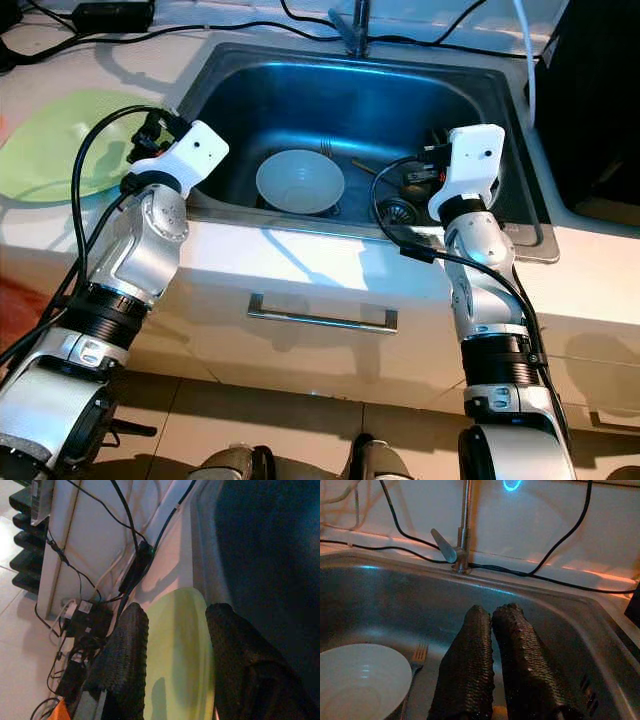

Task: Kitchen organization

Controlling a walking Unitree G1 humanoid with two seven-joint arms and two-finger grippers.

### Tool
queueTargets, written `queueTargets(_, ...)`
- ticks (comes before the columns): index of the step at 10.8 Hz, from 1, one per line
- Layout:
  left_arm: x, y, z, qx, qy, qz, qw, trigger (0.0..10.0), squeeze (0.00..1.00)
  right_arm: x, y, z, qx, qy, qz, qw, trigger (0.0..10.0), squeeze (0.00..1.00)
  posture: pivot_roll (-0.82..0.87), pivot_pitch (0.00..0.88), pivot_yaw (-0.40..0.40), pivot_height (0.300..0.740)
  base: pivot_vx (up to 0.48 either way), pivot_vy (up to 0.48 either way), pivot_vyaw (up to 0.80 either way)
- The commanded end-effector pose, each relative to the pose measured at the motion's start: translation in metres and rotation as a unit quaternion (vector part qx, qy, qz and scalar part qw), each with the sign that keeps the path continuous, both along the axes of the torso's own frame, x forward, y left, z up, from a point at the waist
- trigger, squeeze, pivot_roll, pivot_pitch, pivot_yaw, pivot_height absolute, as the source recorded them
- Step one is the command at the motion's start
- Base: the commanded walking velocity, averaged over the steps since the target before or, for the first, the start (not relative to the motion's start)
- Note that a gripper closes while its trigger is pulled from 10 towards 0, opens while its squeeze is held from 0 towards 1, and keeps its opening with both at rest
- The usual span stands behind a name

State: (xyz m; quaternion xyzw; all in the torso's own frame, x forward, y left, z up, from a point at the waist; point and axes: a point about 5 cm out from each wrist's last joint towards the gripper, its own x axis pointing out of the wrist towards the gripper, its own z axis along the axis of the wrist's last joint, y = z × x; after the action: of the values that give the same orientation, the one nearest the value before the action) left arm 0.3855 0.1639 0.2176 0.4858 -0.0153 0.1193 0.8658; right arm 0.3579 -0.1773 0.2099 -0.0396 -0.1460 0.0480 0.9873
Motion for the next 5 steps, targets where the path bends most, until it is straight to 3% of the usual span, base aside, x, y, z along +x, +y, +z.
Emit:
queueTargets(1,-0.0008,0.0008,-0.0203,-0.002,0.048,0.000,0.999,10.0,0.00,-0.0025,-0.0008,-0.0004,0.006,-0.004,0.001,1.000,10.0,0.00,0.04,0.162,-0.019,0.740,0.000,0.000,0.00)
queueTargets(5,-0.0017,-0.0004,-0.0236,-0.005,0.053,-0.005,0.999,10.0,0.00,-0.0023,-0.0004,-0.0011,0.006,-0.003,0.002,1.000,10.0,0.00,0.04,0.165,-0.021,0.740,0.000,0.000,0.00)
